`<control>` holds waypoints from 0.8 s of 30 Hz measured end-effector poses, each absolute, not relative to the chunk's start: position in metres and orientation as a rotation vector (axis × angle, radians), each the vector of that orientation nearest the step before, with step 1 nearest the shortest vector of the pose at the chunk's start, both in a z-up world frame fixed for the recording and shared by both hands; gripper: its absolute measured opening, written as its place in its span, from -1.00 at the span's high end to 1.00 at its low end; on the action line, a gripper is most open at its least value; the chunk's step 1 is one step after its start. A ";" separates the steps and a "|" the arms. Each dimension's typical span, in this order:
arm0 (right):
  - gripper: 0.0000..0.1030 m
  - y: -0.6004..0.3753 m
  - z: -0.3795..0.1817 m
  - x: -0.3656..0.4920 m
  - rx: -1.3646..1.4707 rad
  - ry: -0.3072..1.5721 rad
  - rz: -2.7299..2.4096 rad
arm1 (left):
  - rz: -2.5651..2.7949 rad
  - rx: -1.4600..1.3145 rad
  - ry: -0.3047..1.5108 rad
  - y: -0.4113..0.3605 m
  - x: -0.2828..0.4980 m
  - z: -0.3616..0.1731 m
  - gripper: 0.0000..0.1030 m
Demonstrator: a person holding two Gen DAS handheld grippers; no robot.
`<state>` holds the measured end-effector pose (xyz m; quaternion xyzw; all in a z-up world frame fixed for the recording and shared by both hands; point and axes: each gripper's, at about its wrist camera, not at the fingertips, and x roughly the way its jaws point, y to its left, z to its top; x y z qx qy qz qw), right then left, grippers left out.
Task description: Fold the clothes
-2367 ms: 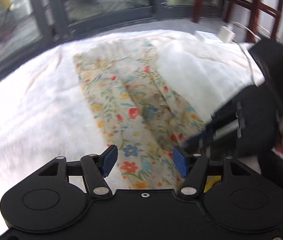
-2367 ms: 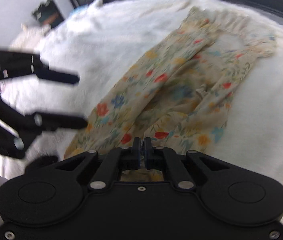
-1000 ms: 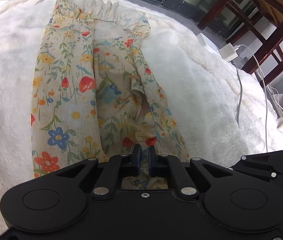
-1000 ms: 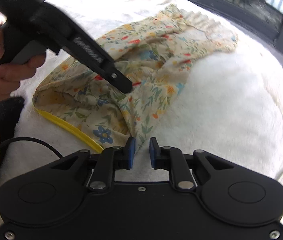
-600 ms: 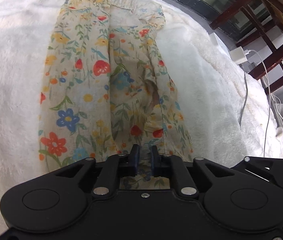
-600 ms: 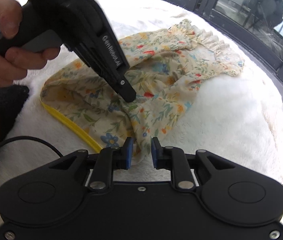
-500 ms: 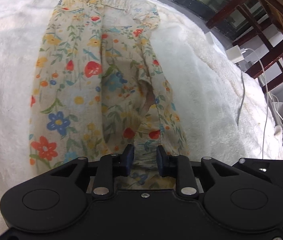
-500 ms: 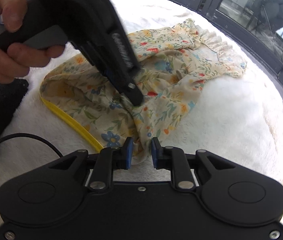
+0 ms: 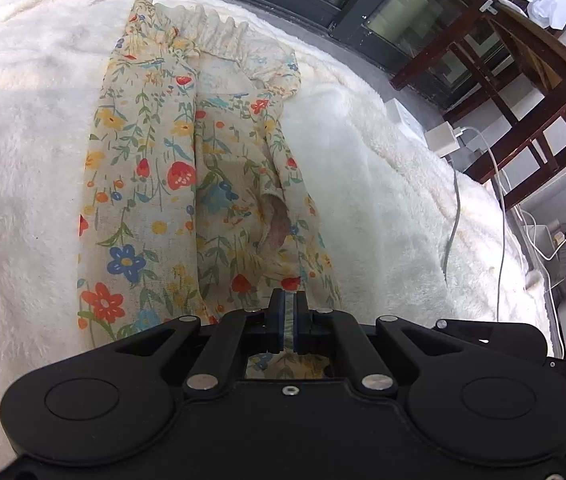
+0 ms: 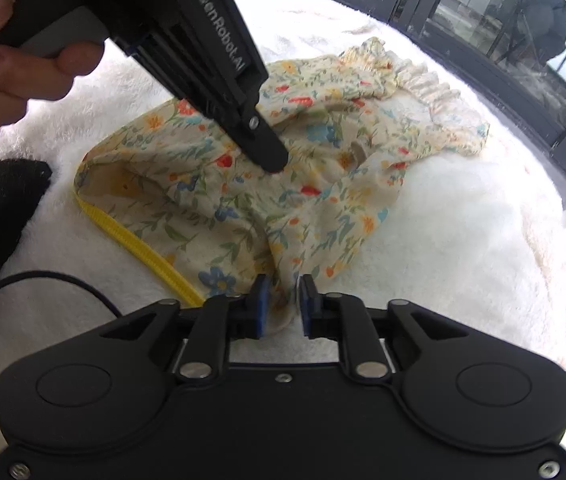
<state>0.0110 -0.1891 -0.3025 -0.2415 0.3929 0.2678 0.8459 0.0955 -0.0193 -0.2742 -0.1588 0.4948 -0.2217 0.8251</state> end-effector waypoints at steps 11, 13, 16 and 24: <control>0.50 -0.186 -0.309 0.013 -0.520 0.846 0.558 | -0.526 -0.100 0.973 -0.036 0.114 -0.284 -0.56; 0.50 -0.186 -0.309 0.013 -0.518 0.848 0.560 | -0.563 -0.073 0.999 -0.040 0.119 -0.289 -0.55; 0.50 -0.187 -0.309 0.013 -0.514 0.851 0.562 | -0.611 -0.087 1.009 -0.041 0.117 -0.294 -0.38; 0.50 -0.189 -0.310 0.013 -0.509 0.852 0.565 | -0.646 -0.116 1.077 -0.040 0.109 -0.302 -0.01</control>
